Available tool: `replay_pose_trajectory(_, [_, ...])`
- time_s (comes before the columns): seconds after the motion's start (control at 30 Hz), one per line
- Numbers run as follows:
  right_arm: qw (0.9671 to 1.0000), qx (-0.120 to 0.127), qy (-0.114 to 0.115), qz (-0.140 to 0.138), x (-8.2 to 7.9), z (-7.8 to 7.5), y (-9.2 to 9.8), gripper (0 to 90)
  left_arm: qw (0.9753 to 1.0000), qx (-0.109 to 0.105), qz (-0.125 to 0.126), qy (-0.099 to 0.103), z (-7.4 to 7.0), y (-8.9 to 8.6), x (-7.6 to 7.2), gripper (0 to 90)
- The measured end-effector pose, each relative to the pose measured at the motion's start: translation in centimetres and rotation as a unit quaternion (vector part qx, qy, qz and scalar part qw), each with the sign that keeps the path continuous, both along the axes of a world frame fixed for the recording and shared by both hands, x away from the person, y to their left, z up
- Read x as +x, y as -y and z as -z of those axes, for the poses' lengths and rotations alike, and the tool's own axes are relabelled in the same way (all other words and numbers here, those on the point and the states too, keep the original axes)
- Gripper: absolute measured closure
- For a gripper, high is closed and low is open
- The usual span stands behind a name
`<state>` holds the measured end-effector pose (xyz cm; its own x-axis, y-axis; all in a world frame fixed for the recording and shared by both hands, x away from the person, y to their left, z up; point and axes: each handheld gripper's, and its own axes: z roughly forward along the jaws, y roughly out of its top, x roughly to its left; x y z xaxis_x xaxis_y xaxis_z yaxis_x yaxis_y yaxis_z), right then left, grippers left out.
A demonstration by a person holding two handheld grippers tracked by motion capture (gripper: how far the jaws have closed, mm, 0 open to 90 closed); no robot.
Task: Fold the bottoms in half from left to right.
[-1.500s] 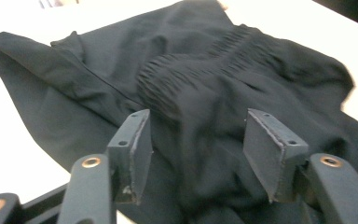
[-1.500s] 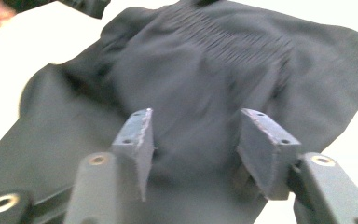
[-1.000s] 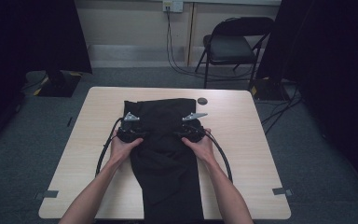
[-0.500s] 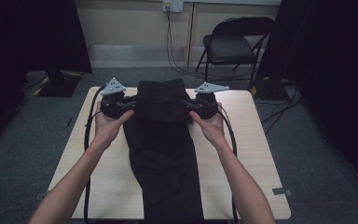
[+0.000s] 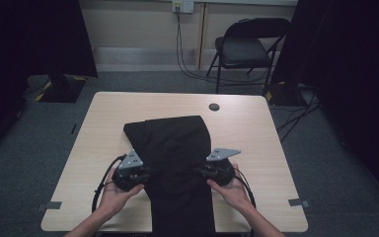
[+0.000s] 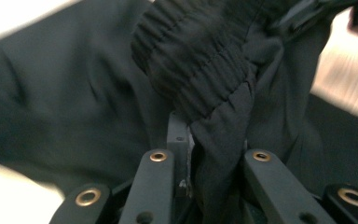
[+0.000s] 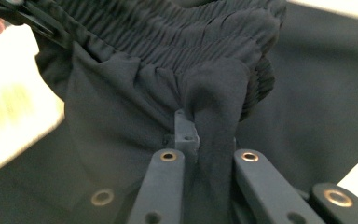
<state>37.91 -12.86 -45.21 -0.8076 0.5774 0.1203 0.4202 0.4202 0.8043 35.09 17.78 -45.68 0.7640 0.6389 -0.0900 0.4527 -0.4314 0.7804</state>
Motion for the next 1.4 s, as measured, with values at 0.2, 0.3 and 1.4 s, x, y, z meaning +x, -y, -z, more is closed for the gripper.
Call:
replay_pose_trajectory(0.2, [0.9992, -0.027, -0.029, 0.001, 0.4, 3.7, -0.4, 84.7, 0.9986, 0.048, -0.018, -0.011, 2.5, 0.6, 1.9, 79.2])
replay_pose_trajectory(0.3, [0.9994, -0.026, -0.020, 0.009, 1.4, 4.0, -0.6, 84.7, 0.9984, 0.048, -0.028, 0.003, 2.9, 0.4, 3.4, 79.2])
replay_pose_trajectory(1.4, [0.9925, -0.001, 0.025, 0.120, 7.8, 1.3, 2.5, 46.4, 0.9865, -0.013, -0.163, 0.006, 1.2, -4.7, 10.6, 45.9])
